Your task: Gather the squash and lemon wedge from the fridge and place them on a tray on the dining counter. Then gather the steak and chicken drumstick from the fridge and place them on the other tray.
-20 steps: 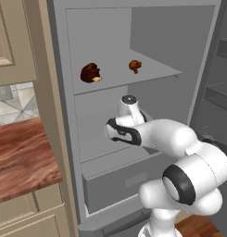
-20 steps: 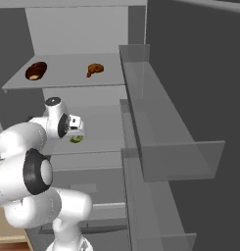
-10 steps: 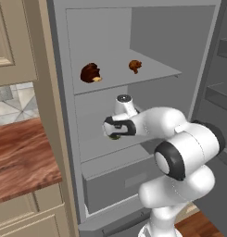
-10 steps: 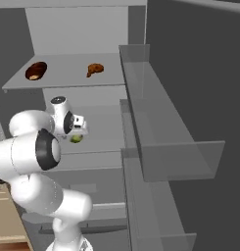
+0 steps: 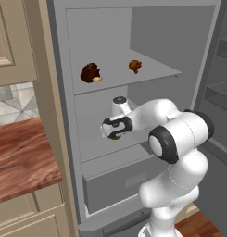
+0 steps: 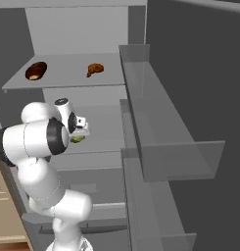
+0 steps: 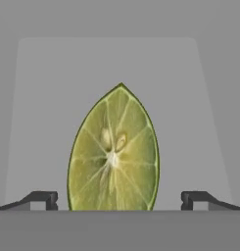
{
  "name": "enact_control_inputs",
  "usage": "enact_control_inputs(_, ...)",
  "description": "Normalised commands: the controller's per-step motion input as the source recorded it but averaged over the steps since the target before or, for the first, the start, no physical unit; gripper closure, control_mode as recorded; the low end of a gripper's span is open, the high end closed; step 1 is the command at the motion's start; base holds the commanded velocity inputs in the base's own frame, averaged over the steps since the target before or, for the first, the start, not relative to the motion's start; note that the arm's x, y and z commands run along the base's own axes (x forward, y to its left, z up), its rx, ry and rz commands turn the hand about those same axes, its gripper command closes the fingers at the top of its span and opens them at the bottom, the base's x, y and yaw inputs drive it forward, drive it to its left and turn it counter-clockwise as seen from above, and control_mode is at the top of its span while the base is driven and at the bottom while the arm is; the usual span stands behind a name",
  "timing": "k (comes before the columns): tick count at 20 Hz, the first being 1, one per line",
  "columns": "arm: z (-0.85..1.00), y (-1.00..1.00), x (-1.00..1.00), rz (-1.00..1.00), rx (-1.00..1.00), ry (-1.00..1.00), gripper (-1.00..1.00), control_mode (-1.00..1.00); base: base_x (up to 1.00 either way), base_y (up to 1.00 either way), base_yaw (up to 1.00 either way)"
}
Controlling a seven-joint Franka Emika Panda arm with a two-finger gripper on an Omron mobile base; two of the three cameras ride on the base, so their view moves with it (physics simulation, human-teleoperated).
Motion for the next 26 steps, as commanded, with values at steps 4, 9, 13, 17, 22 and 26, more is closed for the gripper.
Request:
enact_control_inputs(4, -0.24, 0.0, 0.16, -0.01, -0.01, 0.02, -1.0, -1.0, 0.0, 0.0, 0.0)
enact_control_inputs(9, -0.21, 0.0, 0.05, 0.0, 0.0, 0.01, -1.0, -1.0, 0.0, 0.0, 0.0)
enact_control_inputs(13, -0.19, 0.0, 0.0, 0.0, 0.0, 0.0, -1.0, -1.0, 0.0, 0.0, 0.0)
enact_control_inputs(17, -0.22, 0.0, 0.0, 0.0, 0.0, 0.0, 1.0, -1.0, 0.0, 0.0, 0.0)
enact_control_inputs(22, -0.08, 0.0, 0.0, 0.0, 0.0, 0.0, 1.0, -1.0, 0.0, 0.0, 0.0)
enact_control_inputs(26, 0.0, -0.03, -0.04, 0.0, 0.0, -0.01, 1.0, -1.0, 0.0, 0.0, 0.0)
